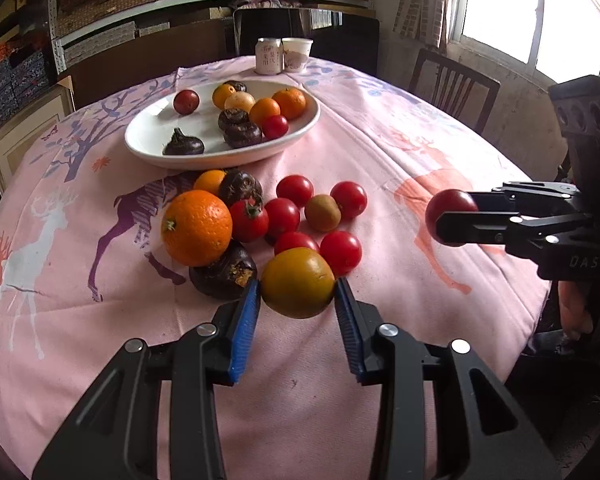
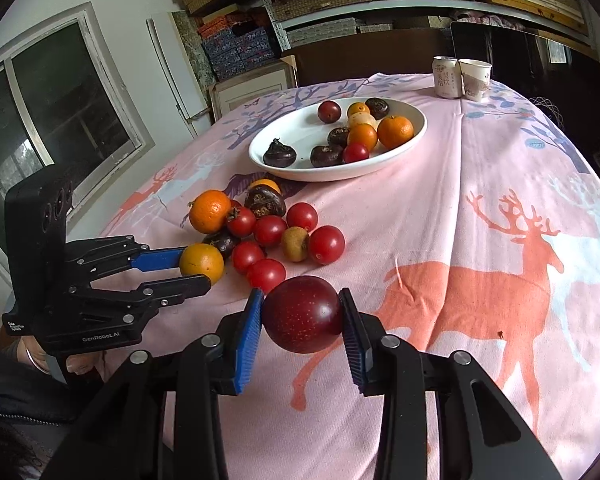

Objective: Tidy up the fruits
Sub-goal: 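Grasp a yellow fruit with the left gripper while the right grasps a red plum, then place the yellow fruit and the red plum on the white plate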

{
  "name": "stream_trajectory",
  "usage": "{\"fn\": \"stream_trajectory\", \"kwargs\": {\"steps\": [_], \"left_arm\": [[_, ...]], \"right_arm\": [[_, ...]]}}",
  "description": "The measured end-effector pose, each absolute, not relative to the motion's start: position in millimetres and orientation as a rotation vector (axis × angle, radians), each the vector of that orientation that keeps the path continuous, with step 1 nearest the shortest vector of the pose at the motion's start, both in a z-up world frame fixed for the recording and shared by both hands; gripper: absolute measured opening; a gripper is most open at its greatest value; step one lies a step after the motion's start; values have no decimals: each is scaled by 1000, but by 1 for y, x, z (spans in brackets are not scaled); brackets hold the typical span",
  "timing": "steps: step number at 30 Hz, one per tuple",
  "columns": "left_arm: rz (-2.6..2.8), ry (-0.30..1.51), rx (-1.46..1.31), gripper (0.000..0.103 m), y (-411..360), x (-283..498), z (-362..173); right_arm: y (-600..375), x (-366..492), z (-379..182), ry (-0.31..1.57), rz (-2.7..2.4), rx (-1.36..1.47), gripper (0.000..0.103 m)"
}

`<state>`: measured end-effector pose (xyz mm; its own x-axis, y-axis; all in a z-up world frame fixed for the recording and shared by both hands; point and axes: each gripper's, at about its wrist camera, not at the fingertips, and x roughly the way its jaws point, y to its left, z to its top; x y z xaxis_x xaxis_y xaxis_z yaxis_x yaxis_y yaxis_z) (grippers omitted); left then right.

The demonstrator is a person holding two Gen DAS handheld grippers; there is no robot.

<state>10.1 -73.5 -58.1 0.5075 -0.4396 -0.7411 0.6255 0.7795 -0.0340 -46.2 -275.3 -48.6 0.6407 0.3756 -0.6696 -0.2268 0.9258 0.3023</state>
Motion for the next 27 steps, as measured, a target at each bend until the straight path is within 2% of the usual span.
{"fn": "stream_trajectory", "kwargs": {"steps": [6, 13, 23, 25, 27], "left_arm": [[-629, 749, 189, 37, -60, 25, -26], [-571, 726, 173, 37, -66, 95, -2], [-497, 861, 140, 38, -85, 219, -27], [-483, 885, 138, 38, -85, 227, -35], [-476, 893, 132, 45, -82, 228, -38]], "right_arm": [[-288, -19, -31, 777, 343, 259, 38], [-306, 56, 2, 739, 315, 332, 38], [-275, 190, -17, 833, 276, 347, 39], [-273, 200, -22, 831, 257, 355, 44], [-276, 198, -21, 804, 245, 373, 55]]}}
